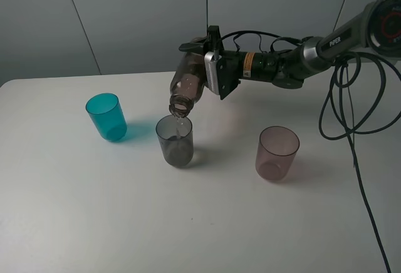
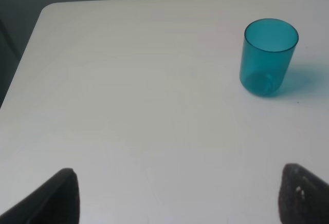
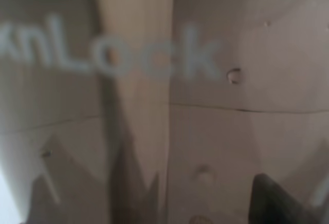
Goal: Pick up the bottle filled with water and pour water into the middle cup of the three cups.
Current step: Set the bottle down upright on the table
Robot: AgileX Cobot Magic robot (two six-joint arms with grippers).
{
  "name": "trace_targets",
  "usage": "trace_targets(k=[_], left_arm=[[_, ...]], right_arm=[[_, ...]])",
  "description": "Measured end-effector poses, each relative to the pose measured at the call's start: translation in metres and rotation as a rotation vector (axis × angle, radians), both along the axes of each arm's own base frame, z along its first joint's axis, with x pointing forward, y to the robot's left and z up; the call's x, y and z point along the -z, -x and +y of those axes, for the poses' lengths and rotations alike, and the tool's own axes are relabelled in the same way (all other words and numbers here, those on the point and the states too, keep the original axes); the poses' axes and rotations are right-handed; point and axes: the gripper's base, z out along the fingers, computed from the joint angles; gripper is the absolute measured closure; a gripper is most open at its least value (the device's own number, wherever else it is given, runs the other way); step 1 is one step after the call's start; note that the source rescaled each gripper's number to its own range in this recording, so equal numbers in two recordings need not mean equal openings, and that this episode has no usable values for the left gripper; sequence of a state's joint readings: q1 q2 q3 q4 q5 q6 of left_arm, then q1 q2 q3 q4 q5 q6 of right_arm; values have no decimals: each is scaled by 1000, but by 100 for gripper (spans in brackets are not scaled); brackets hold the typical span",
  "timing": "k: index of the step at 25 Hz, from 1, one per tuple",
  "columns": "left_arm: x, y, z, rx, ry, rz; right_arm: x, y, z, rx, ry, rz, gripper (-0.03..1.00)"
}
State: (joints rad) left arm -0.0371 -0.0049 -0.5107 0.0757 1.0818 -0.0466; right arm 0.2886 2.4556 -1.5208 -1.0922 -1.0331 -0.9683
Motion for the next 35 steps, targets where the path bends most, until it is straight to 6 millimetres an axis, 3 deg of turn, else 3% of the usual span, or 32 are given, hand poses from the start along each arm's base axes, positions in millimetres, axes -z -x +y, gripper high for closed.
trace_targets(k=[35], left_arm=[[0, 0, 0, 0, 0, 0]], right_arm=[[-9, -1, 0, -7, 12, -82, 92]])
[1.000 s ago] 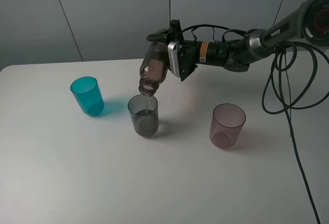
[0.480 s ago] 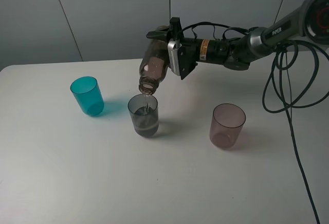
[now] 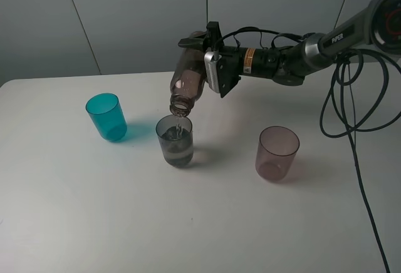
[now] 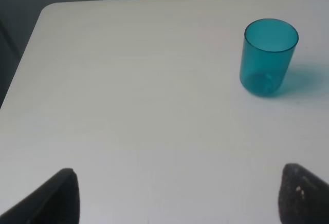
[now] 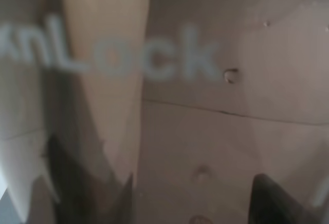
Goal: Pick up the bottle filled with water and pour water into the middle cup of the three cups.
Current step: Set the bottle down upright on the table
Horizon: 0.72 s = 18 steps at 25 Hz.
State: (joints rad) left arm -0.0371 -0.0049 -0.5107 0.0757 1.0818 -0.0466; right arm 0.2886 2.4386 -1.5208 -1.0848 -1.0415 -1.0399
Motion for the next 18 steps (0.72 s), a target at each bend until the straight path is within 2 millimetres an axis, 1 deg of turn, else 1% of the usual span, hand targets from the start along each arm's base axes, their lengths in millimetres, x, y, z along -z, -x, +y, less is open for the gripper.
trace_targets(k=[18], left_arm=[[0, 0, 0, 0, 0, 0]], right_arm=[[-1, -1, 0, 8, 6, -34, 92]])
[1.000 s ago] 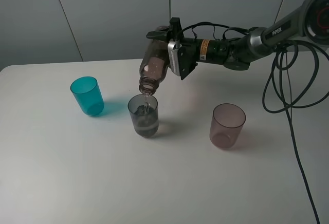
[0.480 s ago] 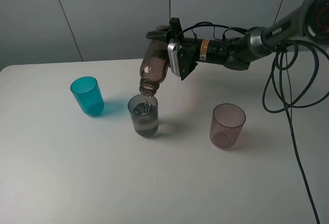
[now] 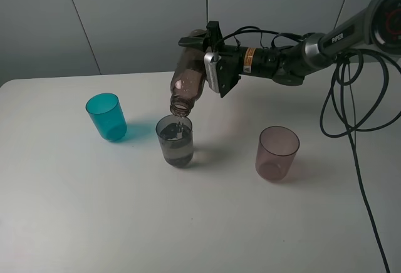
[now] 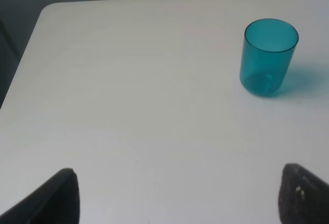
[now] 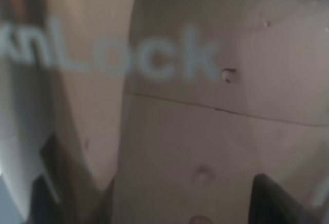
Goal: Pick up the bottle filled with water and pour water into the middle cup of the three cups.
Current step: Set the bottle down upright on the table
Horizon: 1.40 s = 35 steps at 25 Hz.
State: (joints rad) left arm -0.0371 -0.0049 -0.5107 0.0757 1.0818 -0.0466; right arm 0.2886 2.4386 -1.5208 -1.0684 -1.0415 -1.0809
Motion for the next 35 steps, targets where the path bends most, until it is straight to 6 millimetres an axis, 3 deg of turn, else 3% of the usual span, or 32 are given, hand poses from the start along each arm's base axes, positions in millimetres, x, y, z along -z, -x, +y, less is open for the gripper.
trace_targets(k=[15, 35], left_arm=[[0, 0, 0, 1, -2, 0], [0, 0, 0, 1, -2, 0]], right_arm=[[0, 0, 0, 0, -7, 5, 92], [-1, 8, 1, -9, -211, 310, 92]])
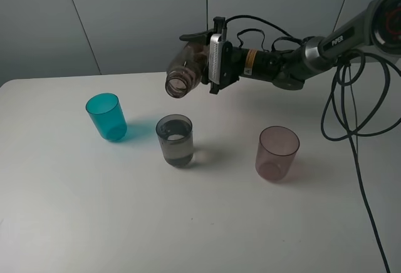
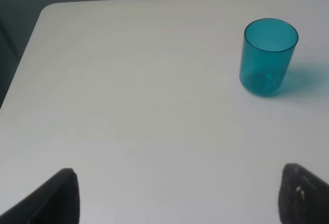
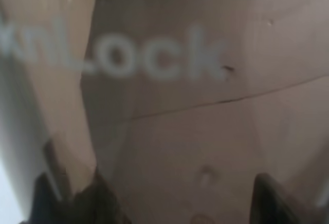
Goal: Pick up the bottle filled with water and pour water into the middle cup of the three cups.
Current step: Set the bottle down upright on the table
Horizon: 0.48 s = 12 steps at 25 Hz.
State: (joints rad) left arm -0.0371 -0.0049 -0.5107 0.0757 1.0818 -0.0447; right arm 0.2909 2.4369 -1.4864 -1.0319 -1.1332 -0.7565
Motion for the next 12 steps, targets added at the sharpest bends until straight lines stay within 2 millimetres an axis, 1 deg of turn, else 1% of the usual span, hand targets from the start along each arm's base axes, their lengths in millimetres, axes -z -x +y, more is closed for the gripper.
trace_targets(k=[4, 7, 12], left_arm=[[0, 0, 0, 0, 0, 0], [0, 0, 0, 0, 0, 0], [0, 0, 0, 0, 0, 0]], right_arm=[[-1, 1, 3, -2, -50, 89, 92], [-2, 2, 5, -5, -103, 198, 92], [-2, 3, 5, -5, -207, 445, 92]])
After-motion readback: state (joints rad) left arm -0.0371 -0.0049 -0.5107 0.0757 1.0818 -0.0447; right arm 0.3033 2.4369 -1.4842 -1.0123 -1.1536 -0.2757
